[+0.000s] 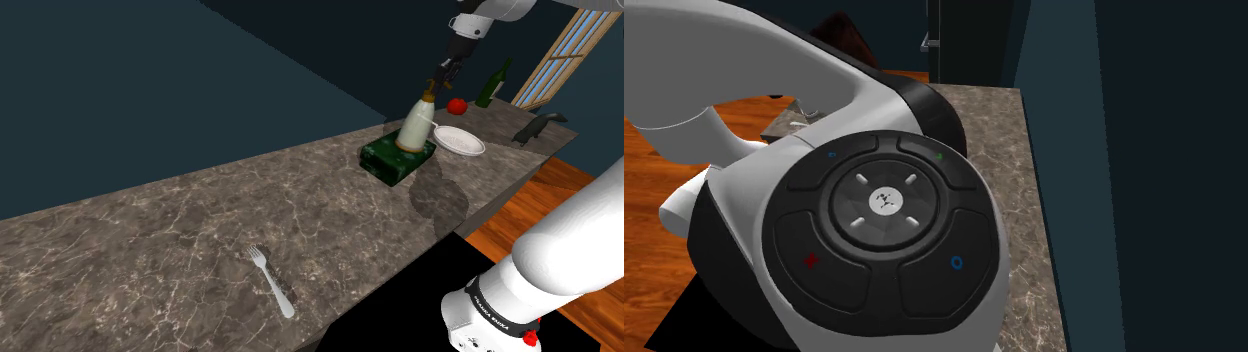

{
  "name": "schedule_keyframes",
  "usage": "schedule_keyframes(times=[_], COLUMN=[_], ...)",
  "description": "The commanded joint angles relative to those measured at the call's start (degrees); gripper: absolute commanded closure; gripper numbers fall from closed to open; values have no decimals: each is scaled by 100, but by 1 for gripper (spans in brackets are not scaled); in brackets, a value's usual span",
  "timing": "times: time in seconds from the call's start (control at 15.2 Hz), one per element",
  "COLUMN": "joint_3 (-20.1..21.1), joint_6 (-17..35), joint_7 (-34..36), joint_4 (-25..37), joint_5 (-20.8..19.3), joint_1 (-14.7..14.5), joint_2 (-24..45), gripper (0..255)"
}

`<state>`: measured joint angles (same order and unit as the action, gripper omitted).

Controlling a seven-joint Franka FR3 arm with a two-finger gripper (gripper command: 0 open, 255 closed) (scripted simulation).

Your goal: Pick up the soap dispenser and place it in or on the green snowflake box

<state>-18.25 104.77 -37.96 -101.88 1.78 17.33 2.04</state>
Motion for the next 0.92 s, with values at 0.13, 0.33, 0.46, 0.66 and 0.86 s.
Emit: schedule_keyframes(times=[0.13, 0.33, 0.46, 0.66, 0.86], joint_3=[0, -1, -1, -2, -11], joint_6=[6, 7, 7, -184, -727], joint_7=[-1, -1, -1, 2, -1], joint_4=[-4, -3, -3, 179, 745], joint_5=[0, 0, 0, -4, 1], joint_1=[0, 1, 1, 2, 12], joint_2=[-3, -2, -1, -11, 13], gripper=[255, 0, 0, 0, 0])
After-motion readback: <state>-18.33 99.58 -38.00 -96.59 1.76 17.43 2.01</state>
